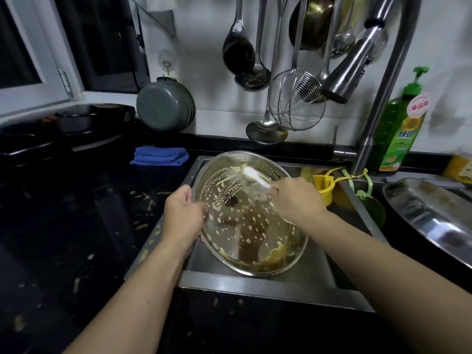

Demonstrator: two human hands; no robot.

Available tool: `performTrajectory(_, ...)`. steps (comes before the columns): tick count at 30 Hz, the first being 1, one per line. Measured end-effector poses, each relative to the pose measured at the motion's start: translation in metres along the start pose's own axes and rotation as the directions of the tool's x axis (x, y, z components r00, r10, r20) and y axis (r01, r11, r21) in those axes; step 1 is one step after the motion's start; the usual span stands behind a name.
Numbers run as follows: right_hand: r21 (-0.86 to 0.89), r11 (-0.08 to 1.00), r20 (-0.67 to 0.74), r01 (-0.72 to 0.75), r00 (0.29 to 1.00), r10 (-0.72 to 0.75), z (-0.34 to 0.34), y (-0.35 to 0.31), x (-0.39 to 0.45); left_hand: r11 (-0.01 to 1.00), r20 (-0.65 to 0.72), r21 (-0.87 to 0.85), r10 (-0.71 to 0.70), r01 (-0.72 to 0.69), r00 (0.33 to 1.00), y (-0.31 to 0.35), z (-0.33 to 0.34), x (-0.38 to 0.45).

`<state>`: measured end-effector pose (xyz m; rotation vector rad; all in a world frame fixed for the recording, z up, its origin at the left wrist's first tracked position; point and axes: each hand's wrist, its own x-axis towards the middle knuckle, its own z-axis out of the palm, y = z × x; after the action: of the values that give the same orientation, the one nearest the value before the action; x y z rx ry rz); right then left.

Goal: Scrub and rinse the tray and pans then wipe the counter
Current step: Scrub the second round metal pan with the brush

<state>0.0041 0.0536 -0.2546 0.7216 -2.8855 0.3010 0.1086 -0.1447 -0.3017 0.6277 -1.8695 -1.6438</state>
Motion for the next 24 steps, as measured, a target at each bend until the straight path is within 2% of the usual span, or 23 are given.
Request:
performTrajectory(1, -0.035, 0.999, -0.031, 0.012, 0.999, -0.013, 0.003, -0.001, -0.001, 1.000, -0.001, -0.012, -0.006, 0.006, 1.000, 0.000, 0.001, 0.000)
performTrajectory(2, -0.051, 0.994, 0.007, 0.095, 0.996, -0.094, 0.005, -0.007, -0.006, 1.000, -0.001, -0.015, -0.009, 0.009, 1.000, -0.001, 0.000, -0.001)
performTrajectory(4, 0.020, 0.936, 0.133, 0.352, 0.927, -0.351, 0.008, -0.027, -0.025, 1.000, -0.005, -0.002, 0.004, -0.004, 1.000, -0.003, -0.002, 0.002)
performTrajectory(5, 0.048, 0.904, 0.163, 0.425, 0.890, -0.427, 0.009, -0.032, -0.030, 1.000, -0.014, 0.006, 0.012, -0.012, 1.000, -0.002, -0.004, 0.002)
performTrajectory(6, 0.020, 0.900, 0.143, 0.436, 0.890, -0.434, 0.007, -0.034, -0.027, 1.000, -0.028, 0.010, 0.022, -0.021, 0.999, -0.001, -0.005, 0.003)
performTrajectory(7, -0.044, 0.926, 0.079, 0.374, 0.926, -0.370, 0.004, -0.030, -0.016, 0.999, -0.026, 0.018, 0.030, -0.029, 0.999, 0.000, -0.004, 0.002)
performTrajectory(9, -0.087, 0.986, -0.066, 0.144, 0.986, -0.150, 0.005, -0.015, 0.004, 0.996, -0.008, 0.061, 0.064, -0.063, 0.998, 0.001, 0.000, -0.002)
performTrajectory(10, -0.079, 0.991, -0.057, 0.111, 0.992, -0.116, 0.009, -0.013, 0.005, 0.993, -0.013, 0.080, 0.083, -0.081, 0.996, 0.002, 0.001, -0.005)
performTrajectory(12, -0.009, 0.967, 0.073, 0.256, 0.964, -0.254, 0.019, -0.020, -0.007, 0.991, -0.057, 0.096, 0.101, -0.096, 0.993, 0.005, -0.001, -0.006)
performTrajectory(13, 0.030, 0.932, 0.135, 0.360, 0.923, -0.361, 0.025, -0.022, -0.017, 0.991, -0.085, 0.091, 0.105, -0.097, 0.991, 0.005, -0.003, -0.003)
performTrajectory(14, 0.055, 0.905, 0.177, 0.422, 0.888, -0.424, 0.028, -0.021, -0.025, 0.991, -0.114, 0.084, 0.109, -0.099, 0.987, 0.004, -0.005, -0.002)
performTrajectory(15, 0.040, 0.903, 0.180, 0.428, 0.886, -0.428, 0.026, -0.015, -0.025, 0.992, -0.142, 0.077, 0.114, -0.103, 0.983, 0.005, -0.006, 0.000)
performTrajectory(17, -0.009, 0.963, 0.091, 0.268, 0.960, -0.266, 0.024, 0.005, -0.009, 0.993, -0.171, 0.059, 0.107, -0.098, 0.979, 0.004, -0.006, 0.002)
performTrajectory(18, -0.038, 0.984, 0.048, 0.173, 0.984, -0.171, 0.027, 0.015, -0.006, 0.995, -0.180, 0.044, 0.096, -0.089, 0.979, 0.004, -0.006, 0.002)
performTrajectory(19, -0.069, 0.987, 0.035, 0.148, 0.989, -0.146, 0.030, 0.020, -0.007, 0.996, -0.184, 0.029, 0.090, -0.086, 0.979, 0.003, -0.006, 0.002)
performTrajectory(21, -0.038, 0.947, 0.110, 0.319, 0.943, -0.314, 0.031, 0.014, -0.019, 0.995, -0.186, 0.037, 0.100, -0.095, 0.978, 0.003, -0.007, 0.002)
performTrajectory(23, 0.045, 0.849, 0.205, 0.526, 0.827, -0.523, 0.031, 0.004, -0.036, 0.994, -0.188, 0.035, 0.111, -0.106, 0.976, 0.004, -0.007, 0.002)
performTrajectory(24, 0.023, 0.833, 0.216, 0.553, 0.811, -0.544, 0.029, 0.002, -0.037, 0.994, -0.183, 0.027, 0.112, -0.109, 0.977, 0.004, -0.006, 0.002)
